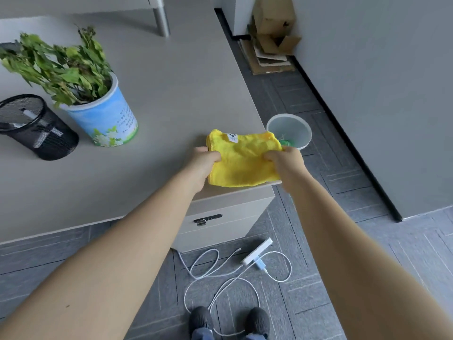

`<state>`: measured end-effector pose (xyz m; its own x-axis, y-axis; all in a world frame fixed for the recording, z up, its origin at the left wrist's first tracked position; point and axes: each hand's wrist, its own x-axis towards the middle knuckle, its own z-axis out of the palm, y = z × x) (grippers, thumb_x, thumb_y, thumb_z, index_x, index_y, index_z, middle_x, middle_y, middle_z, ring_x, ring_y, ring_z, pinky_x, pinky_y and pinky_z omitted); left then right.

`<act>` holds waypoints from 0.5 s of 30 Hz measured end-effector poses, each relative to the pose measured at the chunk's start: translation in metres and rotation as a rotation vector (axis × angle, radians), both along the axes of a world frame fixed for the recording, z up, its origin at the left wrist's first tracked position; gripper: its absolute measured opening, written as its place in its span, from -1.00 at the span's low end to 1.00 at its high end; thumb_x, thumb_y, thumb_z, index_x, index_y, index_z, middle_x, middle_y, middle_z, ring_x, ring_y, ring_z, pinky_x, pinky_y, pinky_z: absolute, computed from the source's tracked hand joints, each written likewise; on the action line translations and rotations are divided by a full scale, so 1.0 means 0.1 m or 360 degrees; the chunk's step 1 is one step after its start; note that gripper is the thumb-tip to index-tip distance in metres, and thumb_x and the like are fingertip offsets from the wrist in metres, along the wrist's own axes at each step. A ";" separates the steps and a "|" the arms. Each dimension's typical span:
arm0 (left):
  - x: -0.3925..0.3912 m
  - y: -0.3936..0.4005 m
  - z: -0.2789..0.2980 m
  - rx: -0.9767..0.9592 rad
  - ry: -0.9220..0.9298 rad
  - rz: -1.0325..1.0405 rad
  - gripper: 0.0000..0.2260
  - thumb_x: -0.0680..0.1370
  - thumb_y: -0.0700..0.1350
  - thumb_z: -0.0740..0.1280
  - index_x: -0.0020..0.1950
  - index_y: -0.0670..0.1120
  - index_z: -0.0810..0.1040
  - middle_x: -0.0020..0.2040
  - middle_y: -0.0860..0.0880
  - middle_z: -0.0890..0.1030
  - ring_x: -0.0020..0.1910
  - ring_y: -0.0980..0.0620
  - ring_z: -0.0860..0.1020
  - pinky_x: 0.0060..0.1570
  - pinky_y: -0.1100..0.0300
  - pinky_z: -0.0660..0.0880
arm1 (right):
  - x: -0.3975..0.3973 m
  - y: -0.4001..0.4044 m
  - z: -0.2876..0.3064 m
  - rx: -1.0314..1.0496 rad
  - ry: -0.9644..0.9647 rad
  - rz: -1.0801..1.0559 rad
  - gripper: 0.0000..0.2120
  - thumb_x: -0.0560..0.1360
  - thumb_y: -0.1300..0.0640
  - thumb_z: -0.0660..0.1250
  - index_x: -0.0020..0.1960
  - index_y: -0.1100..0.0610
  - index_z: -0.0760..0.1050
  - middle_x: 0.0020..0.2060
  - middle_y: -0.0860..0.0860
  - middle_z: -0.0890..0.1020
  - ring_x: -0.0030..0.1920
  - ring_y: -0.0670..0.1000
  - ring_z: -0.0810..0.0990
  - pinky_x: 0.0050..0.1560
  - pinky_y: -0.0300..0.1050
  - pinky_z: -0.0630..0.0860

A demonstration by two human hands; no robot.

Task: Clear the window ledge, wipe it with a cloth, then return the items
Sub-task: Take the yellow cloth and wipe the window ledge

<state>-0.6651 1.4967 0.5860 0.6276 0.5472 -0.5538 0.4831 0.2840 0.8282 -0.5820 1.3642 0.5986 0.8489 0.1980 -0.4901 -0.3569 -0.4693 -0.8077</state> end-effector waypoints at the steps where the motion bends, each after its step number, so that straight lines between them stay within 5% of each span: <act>1: 0.01 -0.06 0.05 -0.0028 -0.0060 -0.0020 -0.84 0.45 -0.37 0.17 -0.26 -0.15 0.39 -0.27 -0.12 0.46 -0.28 -0.05 0.45 -0.28 0.20 0.34 | 0.00 -0.07 0.02 0.0026 -0.0011 -0.0018 -0.70 0.45 0.32 0.23 0.18 0.33 0.42 -0.17 0.11 0.44 -0.07 0.06 0.39 -0.10 -0.10 0.33; 4: 0.10 -0.29 0.25 -0.0055 -0.0134 -0.0203 -0.78 0.45 -0.41 0.12 -0.19 -0.12 0.43 -0.29 -0.08 0.45 -0.31 0.00 0.44 -0.30 0.21 0.35 | -0.01 -0.38 0.15 0.0191 -0.0017 -0.0141 -0.73 0.43 0.39 0.20 0.09 0.18 0.34 -0.14 0.08 0.45 0.03 0.13 0.47 -0.06 0.00 0.48; 6: 0.21 -0.52 0.41 -0.0049 -0.0173 -0.0338 -0.73 0.45 -0.43 0.10 -0.07 -0.11 0.45 -0.24 -0.07 0.46 -0.28 0.00 0.44 -0.29 0.19 0.36 | 0.02 -0.68 0.28 0.0308 -0.0044 -0.0233 -0.58 0.42 0.43 0.18 0.22 0.13 0.31 0.01 0.07 0.44 0.10 0.16 0.48 0.09 0.10 0.50; 9: 0.45 -1.02 0.66 -0.0007 -0.0222 -0.0548 -0.53 0.44 -0.44 0.08 0.28 -0.08 0.34 -0.16 0.00 0.44 -0.23 0.02 0.44 -0.28 0.18 0.38 | 0.11 -1.28 0.53 0.0414 -0.0110 -0.0295 -0.37 0.41 0.47 0.14 0.39 0.00 0.26 0.03 0.01 0.43 0.05 0.09 0.45 0.02 -0.01 0.46; 12: 0.70 -1.68 0.90 0.0018 -0.0297 -0.0769 -0.45 0.44 -0.45 0.06 0.38 -0.06 0.25 -0.15 0.03 0.42 -0.23 0.04 0.43 -0.30 0.18 0.38 | 0.23 -2.01 0.76 0.0340 -0.0179 -0.0327 -0.44 0.41 0.46 0.13 0.29 0.01 0.44 0.05 0.00 0.44 0.01 0.05 0.44 -0.11 -0.13 0.47; 15: 0.98 -2.45 1.05 0.0030 -0.0363 -0.0939 -0.41 0.44 -0.46 0.05 0.41 -0.03 0.21 -0.12 0.06 0.41 -0.18 0.04 0.44 -0.27 0.15 0.42 | 0.37 -2.85 0.91 0.0370 -0.0182 -0.0560 -0.67 0.45 0.37 0.20 0.09 0.09 0.58 -0.13 -0.05 0.53 0.01 0.07 0.47 0.07 -0.04 0.49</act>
